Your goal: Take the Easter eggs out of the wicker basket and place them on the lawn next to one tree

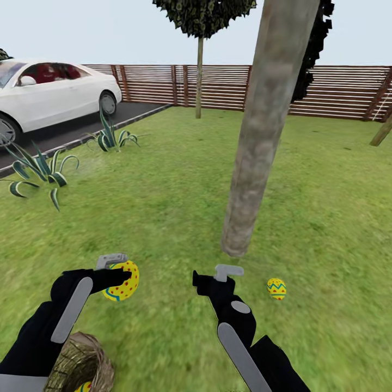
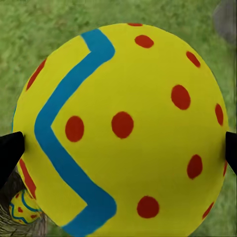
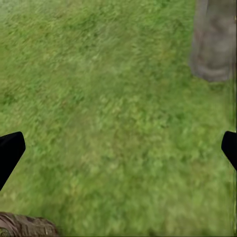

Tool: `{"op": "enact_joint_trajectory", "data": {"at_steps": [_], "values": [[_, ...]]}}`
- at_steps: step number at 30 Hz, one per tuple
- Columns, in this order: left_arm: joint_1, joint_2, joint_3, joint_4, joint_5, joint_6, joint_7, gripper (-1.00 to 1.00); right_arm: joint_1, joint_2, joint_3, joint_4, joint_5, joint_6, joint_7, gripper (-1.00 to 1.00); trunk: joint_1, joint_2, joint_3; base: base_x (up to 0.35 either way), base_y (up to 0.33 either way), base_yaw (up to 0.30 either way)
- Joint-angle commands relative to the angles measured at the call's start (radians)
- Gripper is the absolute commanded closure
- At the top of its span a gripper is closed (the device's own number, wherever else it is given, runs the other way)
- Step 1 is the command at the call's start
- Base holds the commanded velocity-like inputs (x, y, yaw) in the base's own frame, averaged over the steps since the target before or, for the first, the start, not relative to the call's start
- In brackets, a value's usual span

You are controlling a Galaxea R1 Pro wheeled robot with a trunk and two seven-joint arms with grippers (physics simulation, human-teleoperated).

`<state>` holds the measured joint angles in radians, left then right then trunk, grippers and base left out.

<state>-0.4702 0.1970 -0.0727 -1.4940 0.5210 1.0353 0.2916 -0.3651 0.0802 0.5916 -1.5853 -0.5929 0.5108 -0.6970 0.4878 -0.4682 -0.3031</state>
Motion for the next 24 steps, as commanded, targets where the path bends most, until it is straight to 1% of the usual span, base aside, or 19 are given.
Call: {"op": "enact_joint_trajectory", "data": {"at_steps": [1, 24], "values": [[-0.001, 0.001, -0.001, -0.002, 0.010, 0.003, 0.010, 1.00, -0.001, 0.000, 0.001, -0.001, -0.007, 0.003, -0.008, -1.00, 0.001, -0.002, -0.001, 0.000, -0.278, -0.273], [-0.001, 0.000, -0.001, 0.001, 0.010, 0.000, 0.011, 1.00, -0.001, 0.001, 0.000, -0.002, -0.007, 0.003, -0.008, -1.00, 0.001, -0.002, 0.012, 0.000, -0.280, -0.273]]}}
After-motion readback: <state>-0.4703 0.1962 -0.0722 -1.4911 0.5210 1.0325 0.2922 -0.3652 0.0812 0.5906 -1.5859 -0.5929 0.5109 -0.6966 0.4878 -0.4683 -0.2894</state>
